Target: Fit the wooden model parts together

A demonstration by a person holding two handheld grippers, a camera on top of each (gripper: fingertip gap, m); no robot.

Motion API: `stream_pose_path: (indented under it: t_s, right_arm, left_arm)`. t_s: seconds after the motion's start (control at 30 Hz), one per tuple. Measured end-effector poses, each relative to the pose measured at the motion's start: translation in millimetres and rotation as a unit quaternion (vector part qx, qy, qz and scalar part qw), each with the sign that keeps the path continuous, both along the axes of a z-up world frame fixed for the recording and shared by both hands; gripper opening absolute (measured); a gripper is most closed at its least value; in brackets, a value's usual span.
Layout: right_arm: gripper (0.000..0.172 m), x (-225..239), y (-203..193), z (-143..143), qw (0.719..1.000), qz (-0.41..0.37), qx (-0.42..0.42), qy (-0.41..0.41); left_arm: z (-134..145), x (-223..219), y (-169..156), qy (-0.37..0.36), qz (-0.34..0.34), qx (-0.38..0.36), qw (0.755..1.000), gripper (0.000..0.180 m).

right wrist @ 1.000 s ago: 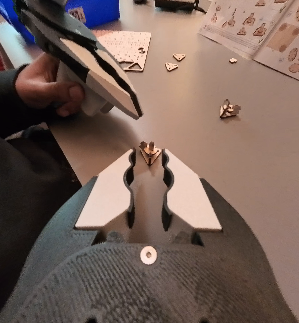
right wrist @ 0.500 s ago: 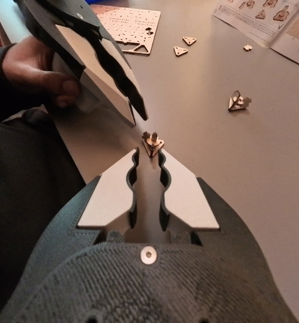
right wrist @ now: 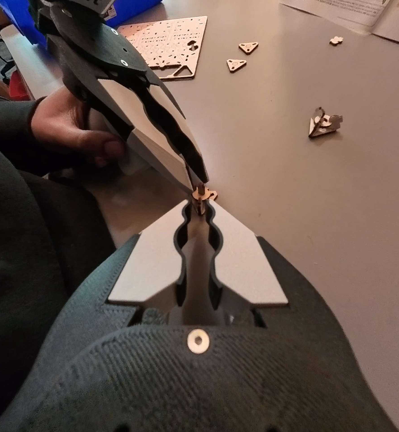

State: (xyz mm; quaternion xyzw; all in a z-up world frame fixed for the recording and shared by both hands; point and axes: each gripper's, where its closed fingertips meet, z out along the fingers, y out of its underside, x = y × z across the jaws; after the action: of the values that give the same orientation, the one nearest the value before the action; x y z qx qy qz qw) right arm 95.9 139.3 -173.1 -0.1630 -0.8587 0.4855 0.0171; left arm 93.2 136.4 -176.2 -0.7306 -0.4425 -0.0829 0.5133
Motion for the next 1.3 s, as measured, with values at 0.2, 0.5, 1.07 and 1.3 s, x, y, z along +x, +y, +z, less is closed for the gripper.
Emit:
stream_pose_path:
  t_s: [0.2, 0.5, 1.07, 1.3]
  right_arm:
    - [0.008, 1, -1, -4, 1.000, 0.002, 0.018, 0.015]
    - [0.005, 2, 5, -12, 0.997, 0.002, 0.055, 0.061]
    - [0.002, 3, 5, -11, 0.999, 0.013, 0.039, 0.012]
    - [0.001, 2, 5, -11, 0.998, 0.001, 0.053, -0.026]
  left_arm:
    - [-4, 0, 2, -0.017, -0.007, -0.004, 1.000, 0.012]
    - [-6, 0, 2, -0.020, -0.006, -0.011, 1.000, 0.010]
    - [-9, 0, 6, -0.036, 0.019, -0.010, 0.999, 0.009]
    - [-9, -1, 6, -0.022, 0.045, -0.046, 0.998, 0.008]
